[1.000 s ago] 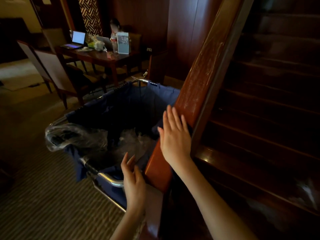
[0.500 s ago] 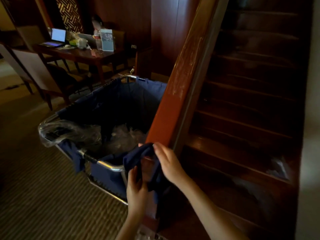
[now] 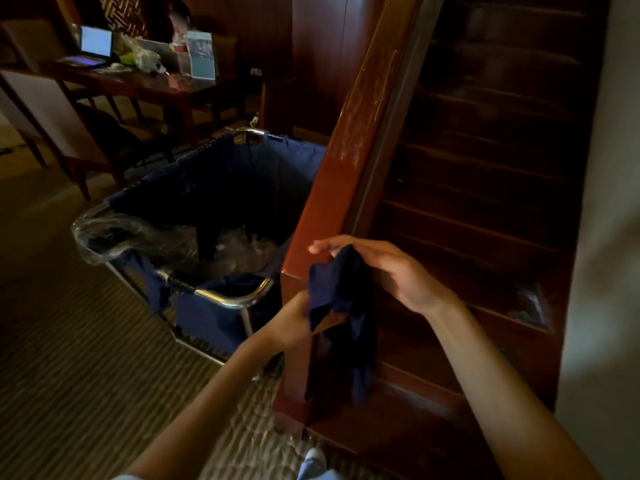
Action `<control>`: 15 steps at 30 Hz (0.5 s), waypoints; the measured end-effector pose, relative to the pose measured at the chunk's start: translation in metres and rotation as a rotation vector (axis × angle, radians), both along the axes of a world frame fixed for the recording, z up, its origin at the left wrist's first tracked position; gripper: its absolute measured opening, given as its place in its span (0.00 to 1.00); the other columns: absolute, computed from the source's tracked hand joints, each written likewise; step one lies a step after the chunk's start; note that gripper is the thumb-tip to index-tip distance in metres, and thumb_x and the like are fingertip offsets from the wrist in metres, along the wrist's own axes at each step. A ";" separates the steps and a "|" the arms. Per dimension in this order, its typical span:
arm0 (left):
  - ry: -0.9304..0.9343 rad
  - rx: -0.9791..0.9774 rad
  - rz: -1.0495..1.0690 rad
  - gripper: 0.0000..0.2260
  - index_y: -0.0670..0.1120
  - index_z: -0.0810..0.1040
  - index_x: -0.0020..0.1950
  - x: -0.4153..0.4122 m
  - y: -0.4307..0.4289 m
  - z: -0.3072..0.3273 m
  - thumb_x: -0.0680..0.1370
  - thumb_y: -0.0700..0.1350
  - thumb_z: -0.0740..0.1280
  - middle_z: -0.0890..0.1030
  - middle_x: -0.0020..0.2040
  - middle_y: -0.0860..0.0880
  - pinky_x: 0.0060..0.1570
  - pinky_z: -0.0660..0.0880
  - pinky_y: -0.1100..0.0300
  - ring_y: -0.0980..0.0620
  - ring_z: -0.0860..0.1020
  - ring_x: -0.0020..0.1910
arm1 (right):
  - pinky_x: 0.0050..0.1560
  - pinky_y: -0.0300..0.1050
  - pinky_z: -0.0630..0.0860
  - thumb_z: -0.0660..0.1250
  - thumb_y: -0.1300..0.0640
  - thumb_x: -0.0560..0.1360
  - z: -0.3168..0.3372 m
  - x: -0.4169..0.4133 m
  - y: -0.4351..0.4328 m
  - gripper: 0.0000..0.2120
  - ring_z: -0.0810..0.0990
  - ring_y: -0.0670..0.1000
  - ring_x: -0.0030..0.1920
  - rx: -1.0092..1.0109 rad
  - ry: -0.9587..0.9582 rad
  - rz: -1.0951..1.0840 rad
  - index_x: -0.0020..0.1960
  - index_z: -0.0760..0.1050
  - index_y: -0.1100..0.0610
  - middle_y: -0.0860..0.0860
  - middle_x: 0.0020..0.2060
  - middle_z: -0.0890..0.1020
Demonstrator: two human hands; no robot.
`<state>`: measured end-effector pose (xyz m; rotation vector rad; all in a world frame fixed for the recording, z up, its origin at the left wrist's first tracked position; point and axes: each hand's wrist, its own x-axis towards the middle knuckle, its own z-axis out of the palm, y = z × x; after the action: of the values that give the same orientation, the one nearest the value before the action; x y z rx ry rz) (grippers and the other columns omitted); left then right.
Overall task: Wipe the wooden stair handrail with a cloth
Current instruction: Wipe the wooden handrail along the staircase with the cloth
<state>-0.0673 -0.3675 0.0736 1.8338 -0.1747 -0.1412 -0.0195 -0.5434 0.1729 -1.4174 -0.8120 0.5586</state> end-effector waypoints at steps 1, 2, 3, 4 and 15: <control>0.000 -0.001 0.017 0.15 0.48 0.74 0.51 0.000 -0.002 0.003 0.77 0.28 0.64 0.83 0.39 0.61 0.41 0.74 0.74 0.69 0.79 0.41 | 0.69 0.41 0.66 0.53 0.56 0.81 -0.001 -0.003 -0.010 0.17 0.72 0.52 0.70 -0.026 -0.020 -0.002 0.63 0.77 0.57 0.53 0.66 0.78; -0.001 -0.017 0.062 0.13 0.45 0.74 0.50 0.003 -0.002 0.003 0.78 0.27 0.62 0.81 0.41 0.56 0.39 0.75 0.73 0.65 0.79 0.40 | 0.71 0.42 0.64 0.53 0.58 0.81 -0.004 -0.006 -0.021 0.16 0.69 0.51 0.72 -0.068 -0.053 -0.014 0.60 0.78 0.57 0.54 0.67 0.77; -0.017 -0.037 0.097 0.09 0.40 0.73 0.48 0.006 -0.002 0.004 0.78 0.27 0.61 0.78 0.40 0.47 0.36 0.75 0.71 0.62 0.78 0.38 | 0.73 0.42 0.61 0.54 0.59 0.80 -0.008 -0.011 -0.032 0.15 0.67 0.50 0.74 -0.122 -0.085 -0.032 0.56 0.79 0.57 0.54 0.68 0.75; -0.018 -0.059 0.118 0.07 0.39 0.70 0.45 0.009 -0.003 0.005 0.79 0.29 0.60 0.73 0.39 0.43 0.33 0.75 0.69 0.60 0.76 0.36 | 0.73 0.40 0.59 0.55 0.59 0.79 -0.013 -0.016 -0.041 0.13 0.65 0.48 0.75 -0.180 -0.102 -0.049 0.51 0.79 0.58 0.53 0.69 0.74; -0.061 -0.451 0.179 0.08 0.41 0.69 0.43 0.036 -0.045 0.036 0.82 0.36 0.57 0.78 0.36 0.52 0.39 0.74 0.68 0.60 0.77 0.37 | 0.54 0.37 0.76 0.74 0.60 0.71 -0.084 -0.005 -0.031 0.33 0.78 0.45 0.63 0.075 0.379 -0.409 0.72 0.65 0.49 0.49 0.65 0.78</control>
<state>-0.0315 -0.4130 0.1093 1.3955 -0.0764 0.0762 -0.0248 -0.5745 0.0893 -1.3069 -0.2281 0.4533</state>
